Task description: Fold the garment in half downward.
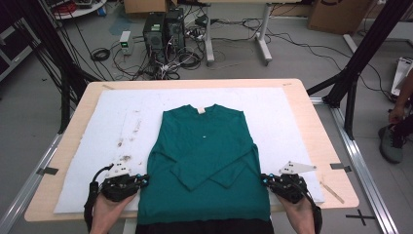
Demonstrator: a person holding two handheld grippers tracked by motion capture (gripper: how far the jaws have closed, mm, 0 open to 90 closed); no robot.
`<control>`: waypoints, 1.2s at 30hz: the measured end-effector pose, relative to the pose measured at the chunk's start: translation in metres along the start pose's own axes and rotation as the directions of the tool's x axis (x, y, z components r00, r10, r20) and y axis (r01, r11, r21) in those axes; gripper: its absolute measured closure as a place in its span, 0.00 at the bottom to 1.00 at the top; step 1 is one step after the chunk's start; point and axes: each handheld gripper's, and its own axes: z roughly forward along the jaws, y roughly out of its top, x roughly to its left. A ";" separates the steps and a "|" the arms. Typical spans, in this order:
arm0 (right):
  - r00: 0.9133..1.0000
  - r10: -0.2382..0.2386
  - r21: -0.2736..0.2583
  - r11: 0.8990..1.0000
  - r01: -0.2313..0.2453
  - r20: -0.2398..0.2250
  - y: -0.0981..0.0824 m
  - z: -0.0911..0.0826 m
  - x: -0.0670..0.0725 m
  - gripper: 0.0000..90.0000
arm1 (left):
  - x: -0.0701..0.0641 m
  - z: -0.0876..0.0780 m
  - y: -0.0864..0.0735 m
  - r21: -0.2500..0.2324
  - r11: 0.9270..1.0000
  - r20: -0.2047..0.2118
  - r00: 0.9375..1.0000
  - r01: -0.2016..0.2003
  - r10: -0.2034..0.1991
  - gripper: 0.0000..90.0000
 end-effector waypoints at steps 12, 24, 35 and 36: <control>1.000 0.001 -0.045 0.999 -0.001 0.011 -0.006 -0.009 0.006 0.73 | 0.003 -0.007 0.003 -0.037 0.999 0.035 0.999 0.031 -0.030 0.68; 0.990 0.000 -0.192 0.981 0.027 0.138 0.032 -0.001 -0.025 0.32 | 0.030 0.006 0.052 -0.179 0.984 -0.089 0.995 0.025 -0.042 0.40; 0.977 0.067 -0.144 0.989 -0.039 0.201 0.048 0.028 -0.047 0.27 | 0.057 0.027 0.103 -0.095 0.995 -0.157 0.987 0.010 -0.025 0.41; 0.976 0.066 -0.147 0.988 -0.036 0.207 0.048 0.028 -0.048 0.27 | 0.060 0.031 0.106 -0.093 0.996 -0.156 0.987 0.012 -0.027 0.41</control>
